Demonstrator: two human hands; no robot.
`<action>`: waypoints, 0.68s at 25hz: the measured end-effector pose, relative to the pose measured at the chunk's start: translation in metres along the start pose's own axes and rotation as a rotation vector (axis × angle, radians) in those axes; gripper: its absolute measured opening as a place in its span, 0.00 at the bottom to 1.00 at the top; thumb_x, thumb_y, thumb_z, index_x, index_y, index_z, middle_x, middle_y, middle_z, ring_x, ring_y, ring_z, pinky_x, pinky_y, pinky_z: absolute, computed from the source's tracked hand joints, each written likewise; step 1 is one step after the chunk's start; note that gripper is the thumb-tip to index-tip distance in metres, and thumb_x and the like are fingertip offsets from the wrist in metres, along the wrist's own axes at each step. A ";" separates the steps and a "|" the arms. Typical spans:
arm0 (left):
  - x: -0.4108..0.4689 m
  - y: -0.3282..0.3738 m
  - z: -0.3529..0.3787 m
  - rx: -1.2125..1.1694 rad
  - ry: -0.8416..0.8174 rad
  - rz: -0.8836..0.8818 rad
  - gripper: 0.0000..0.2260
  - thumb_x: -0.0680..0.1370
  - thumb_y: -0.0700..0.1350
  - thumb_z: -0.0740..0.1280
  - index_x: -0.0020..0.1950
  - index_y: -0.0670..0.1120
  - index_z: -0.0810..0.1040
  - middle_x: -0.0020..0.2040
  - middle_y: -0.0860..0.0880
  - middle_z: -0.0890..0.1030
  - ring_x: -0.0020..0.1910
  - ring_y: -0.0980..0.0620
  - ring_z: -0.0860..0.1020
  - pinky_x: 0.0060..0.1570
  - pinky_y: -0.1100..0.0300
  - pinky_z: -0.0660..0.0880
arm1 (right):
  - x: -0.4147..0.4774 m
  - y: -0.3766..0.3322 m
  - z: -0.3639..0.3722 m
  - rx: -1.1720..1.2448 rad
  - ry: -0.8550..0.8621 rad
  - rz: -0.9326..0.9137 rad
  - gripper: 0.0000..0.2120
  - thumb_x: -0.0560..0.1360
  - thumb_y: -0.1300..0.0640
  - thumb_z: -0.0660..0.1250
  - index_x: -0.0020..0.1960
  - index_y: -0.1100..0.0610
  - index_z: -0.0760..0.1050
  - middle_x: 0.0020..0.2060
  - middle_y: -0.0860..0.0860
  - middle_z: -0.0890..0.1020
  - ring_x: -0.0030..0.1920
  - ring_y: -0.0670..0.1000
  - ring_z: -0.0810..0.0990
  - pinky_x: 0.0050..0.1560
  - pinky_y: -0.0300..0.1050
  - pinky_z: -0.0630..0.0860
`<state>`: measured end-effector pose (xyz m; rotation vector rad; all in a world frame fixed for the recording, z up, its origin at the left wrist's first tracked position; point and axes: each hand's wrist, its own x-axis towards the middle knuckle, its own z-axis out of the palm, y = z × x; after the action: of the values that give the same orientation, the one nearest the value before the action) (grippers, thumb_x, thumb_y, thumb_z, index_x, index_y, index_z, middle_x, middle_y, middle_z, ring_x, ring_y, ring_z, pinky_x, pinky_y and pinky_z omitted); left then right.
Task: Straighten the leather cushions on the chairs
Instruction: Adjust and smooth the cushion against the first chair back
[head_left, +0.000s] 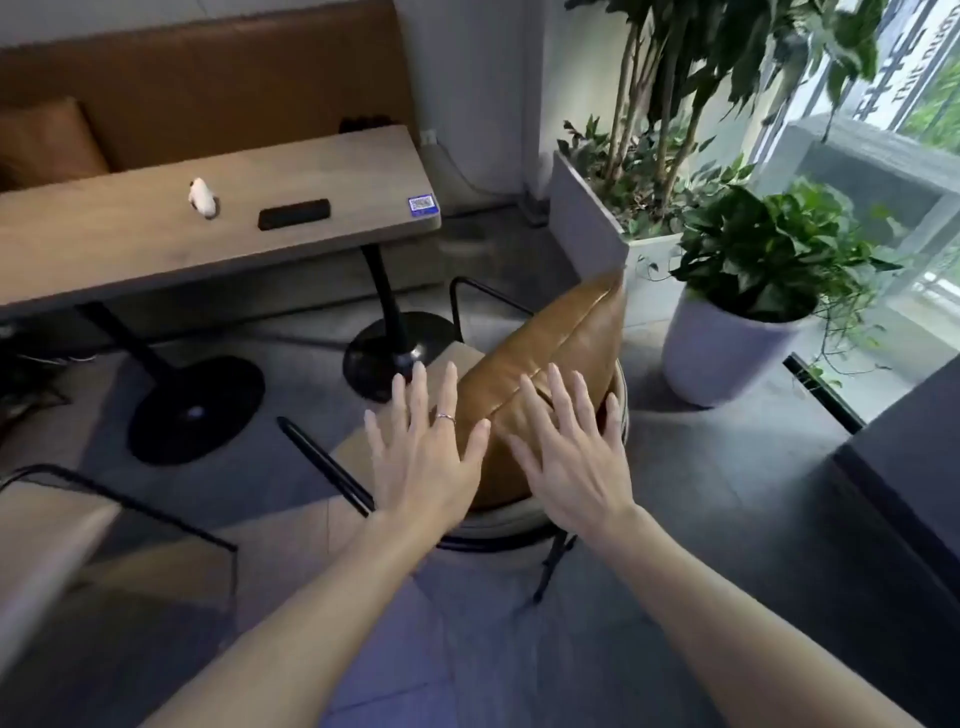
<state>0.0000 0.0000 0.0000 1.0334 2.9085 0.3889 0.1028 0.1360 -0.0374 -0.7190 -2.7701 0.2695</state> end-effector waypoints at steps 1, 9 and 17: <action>0.002 0.001 0.015 -0.031 -0.061 -0.074 0.31 0.82 0.65 0.45 0.82 0.56 0.42 0.84 0.47 0.43 0.81 0.46 0.40 0.77 0.38 0.44 | 0.002 0.004 0.012 0.014 -0.042 0.013 0.31 0.82 0.36 0.48 0.82 0.48 0.53 0.82 0.53 0.56 0.81 0.59 0.52 0.76 0.69 0.52; 0.020 -0.011 0.060 -0.325 -0.012 -0.265 0.28 0.82 0.63 0.45 0.82 0.58 0.52 0.83 0.49 0.53 0.80 0.44 0.52 0.76 0.43 0.54 | 0.024 0.005 0.061 0.122 -0.086 0.006 0.31 0.82 0.35 0.42 0.82 0.42 0.44 0.83 0.49 0.47 0.82 0.57 0.43 0.77 0.66 0.48; -0.014 0.010 0.048 -0.873 0.052 -0.904 0.47 0.72 0.69 0.68 0.82 0.56 0.48 0.81 0.46 0.59 0.76 0.40 0.63 0.71 0.40 0.61 | 0.005 0.028 0.038 0.322 0.149 0.308 0.17 0.72 0.62 0.61 0.61 0.56 0.71 0.60 0.56 0.74 0.60 0.63 0.73 0.54 0.59 0.70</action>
<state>0.0221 0.0096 -0.0448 -0.3850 2.3925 1.3698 0.0994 0.1581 -0.0790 -1.0275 -2.3894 0.6751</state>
